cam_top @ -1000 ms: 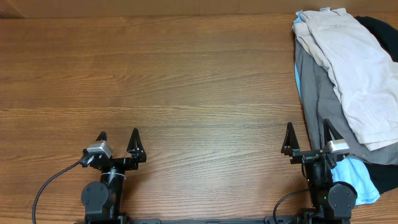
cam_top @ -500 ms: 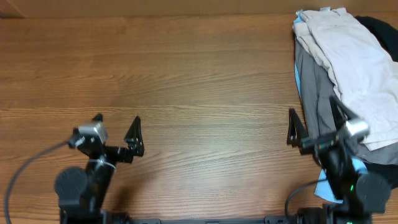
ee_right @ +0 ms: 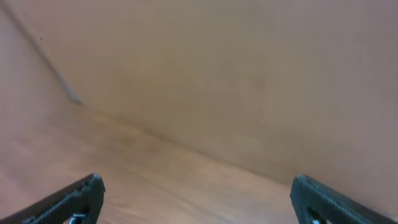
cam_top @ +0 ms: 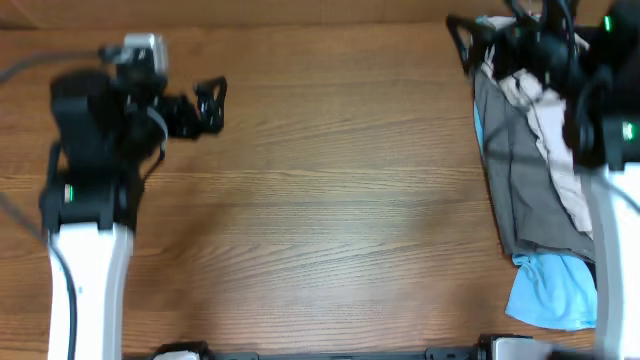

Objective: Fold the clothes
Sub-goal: 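Move the right gripper to the beige shorts on the clothes pile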

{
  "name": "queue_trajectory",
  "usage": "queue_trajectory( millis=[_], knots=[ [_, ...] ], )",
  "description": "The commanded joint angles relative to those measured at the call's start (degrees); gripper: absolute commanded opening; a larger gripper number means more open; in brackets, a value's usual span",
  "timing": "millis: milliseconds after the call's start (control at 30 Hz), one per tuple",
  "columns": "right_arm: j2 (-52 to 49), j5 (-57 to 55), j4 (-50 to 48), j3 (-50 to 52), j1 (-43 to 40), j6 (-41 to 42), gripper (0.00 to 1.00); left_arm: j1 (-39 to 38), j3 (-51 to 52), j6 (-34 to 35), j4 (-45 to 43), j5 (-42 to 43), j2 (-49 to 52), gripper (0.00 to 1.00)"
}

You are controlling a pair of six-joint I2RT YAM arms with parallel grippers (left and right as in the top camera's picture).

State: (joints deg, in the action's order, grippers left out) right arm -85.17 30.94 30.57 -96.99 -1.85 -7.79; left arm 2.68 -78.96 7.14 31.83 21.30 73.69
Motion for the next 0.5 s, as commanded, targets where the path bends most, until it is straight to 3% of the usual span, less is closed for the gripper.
queue_trajectory(
  millis=[0,133,333,467],
  knots=[
    [-7.67,-8.09,4.11,-9.97,-0.17,-3.23,1.00,-2.67,-10.51,-6.01,1.22,-0.15,7.96,1.00],
    [-14.80,-11.85,8.66,-12.74,-1.51,-3.19,1.00,-5.62,-18.12,-9.18,4.00,-3.98,16.15,1.00],
    [-17.46,-12.35,14.29,-12.72,-2.38,-2.60,1.00,-6.10,-18.27,-9.25,6.03,-3.23,21.55,1.00],
    [-17.55,-17.44,12.59,-12.70,-2.43,-2.99,1.00,-6.10,-18.27,-9.25,8.48,-3.26,24.59,1.00]
  ],
)
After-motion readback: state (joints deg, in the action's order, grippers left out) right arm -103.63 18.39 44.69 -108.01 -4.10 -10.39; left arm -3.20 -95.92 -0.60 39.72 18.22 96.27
